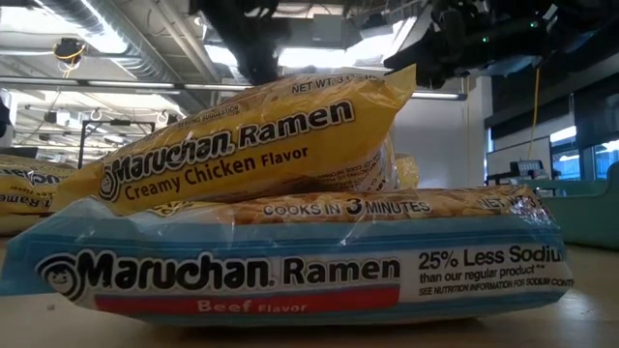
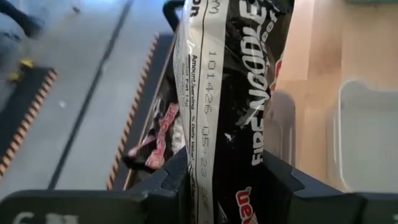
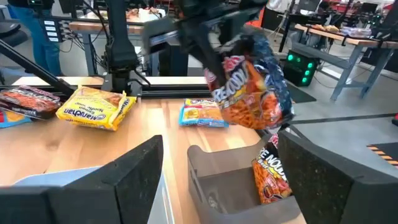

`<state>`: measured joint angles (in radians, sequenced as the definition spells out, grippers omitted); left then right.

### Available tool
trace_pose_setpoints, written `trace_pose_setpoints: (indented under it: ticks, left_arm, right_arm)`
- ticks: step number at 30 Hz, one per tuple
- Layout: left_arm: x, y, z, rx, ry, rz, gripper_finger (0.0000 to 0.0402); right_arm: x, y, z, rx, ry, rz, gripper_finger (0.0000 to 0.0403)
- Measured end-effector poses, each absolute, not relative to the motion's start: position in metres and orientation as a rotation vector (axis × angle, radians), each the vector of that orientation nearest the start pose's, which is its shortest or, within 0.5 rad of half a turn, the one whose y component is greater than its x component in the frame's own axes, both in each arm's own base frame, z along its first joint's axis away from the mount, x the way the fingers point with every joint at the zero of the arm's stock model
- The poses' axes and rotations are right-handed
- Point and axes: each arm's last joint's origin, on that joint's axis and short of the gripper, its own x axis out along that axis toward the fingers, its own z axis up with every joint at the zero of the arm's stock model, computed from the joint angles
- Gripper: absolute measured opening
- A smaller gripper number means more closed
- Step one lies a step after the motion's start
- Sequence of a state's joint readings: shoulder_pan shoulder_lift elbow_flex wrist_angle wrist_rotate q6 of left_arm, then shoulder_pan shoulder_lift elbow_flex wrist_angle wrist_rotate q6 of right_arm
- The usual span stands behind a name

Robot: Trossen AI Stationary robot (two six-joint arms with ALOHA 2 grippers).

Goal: Sort Maruchan noodles

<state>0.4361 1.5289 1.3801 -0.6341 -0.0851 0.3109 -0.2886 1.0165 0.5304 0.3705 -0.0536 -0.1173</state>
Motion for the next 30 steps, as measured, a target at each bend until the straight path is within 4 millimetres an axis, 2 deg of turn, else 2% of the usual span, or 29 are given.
trace_pose_setpoints:
  ticks: [7,12,15,22,30]
  left_arm:
    - [0.32,0.175,0.322,0.078,1.01,0.292,0.0116]
    - [0.34,0.19,0.313,0.077,1.088,0.24,0.0116]
    - [0.348,0.195,0.303,0.102,1.123,0.214,0.0116]
    - [0.35,0.204,0.28,0.098,1.232,0.209,0.0116]
    - [0.361,0.215,0.256,0.118,1.25,0.162,0.0116]
  right_arm:
    - [0.213,-0.062,0.254,-0.11,0.146,-0.227,0.03]
    - [0.213,-0.061,0.254,-0.109,0.145,-0.216,0.03]
    - [0.213,-0.061,0.253,-0.108,0.151,-0.216,0.03]
    - [0.213,-0.061,0.252,-0.109,0.16,-0.215,0.03]
    - [0.213,-0.061,0.252,-0.109,0.159,-0.215,0.03]
